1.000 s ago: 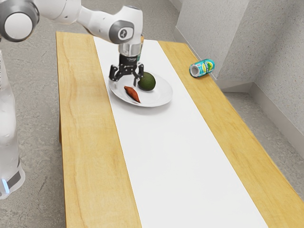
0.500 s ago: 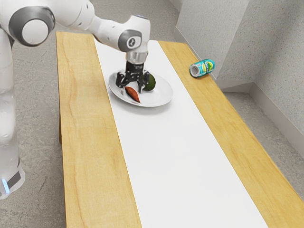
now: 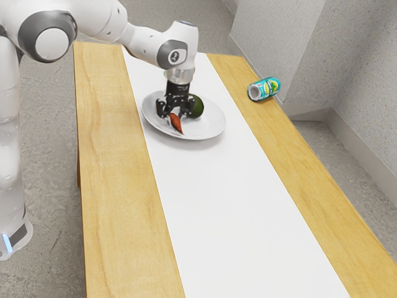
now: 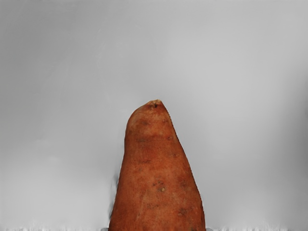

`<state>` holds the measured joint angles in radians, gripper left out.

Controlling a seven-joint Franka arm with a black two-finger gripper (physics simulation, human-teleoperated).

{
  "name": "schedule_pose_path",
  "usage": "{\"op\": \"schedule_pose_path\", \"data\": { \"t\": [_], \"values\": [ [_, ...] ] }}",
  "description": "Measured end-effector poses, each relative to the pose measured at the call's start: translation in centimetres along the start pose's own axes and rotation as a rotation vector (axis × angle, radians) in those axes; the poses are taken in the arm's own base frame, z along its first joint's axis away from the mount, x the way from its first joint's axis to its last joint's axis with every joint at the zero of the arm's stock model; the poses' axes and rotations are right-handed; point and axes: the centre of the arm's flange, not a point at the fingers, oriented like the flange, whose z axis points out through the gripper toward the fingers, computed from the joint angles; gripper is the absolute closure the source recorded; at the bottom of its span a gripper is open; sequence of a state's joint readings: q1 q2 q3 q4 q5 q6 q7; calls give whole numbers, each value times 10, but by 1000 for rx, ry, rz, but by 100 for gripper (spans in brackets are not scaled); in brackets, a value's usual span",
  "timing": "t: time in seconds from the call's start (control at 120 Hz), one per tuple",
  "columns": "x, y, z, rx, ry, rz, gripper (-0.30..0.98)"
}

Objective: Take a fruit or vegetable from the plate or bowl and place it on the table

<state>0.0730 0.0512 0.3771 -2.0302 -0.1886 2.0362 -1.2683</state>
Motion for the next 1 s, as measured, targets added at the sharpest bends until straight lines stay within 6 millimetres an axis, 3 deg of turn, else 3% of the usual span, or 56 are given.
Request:
{"op": "schedule_pose_path", "data": {
  "t": [0.308, 0.417, 0.475, 0.558, 0.625, 0.842, 1.0],
  "values": [
    [-34, 15, -54, -79, 10, 74, 53],
    [-54, 35, -80, -104, 26, 112, 53],
    [-83, 58, -88, -108, 44, 161, 53],
    [-154, 92, -84, -95, 69, 270, 53],
    [-188, 110, -76, -81, 78, 315, 53],
    [-262, 137, -54, -54, 70, 408, 54],
    [-288, 137, -43, -33, 55, 442, 53]
  ]
}}
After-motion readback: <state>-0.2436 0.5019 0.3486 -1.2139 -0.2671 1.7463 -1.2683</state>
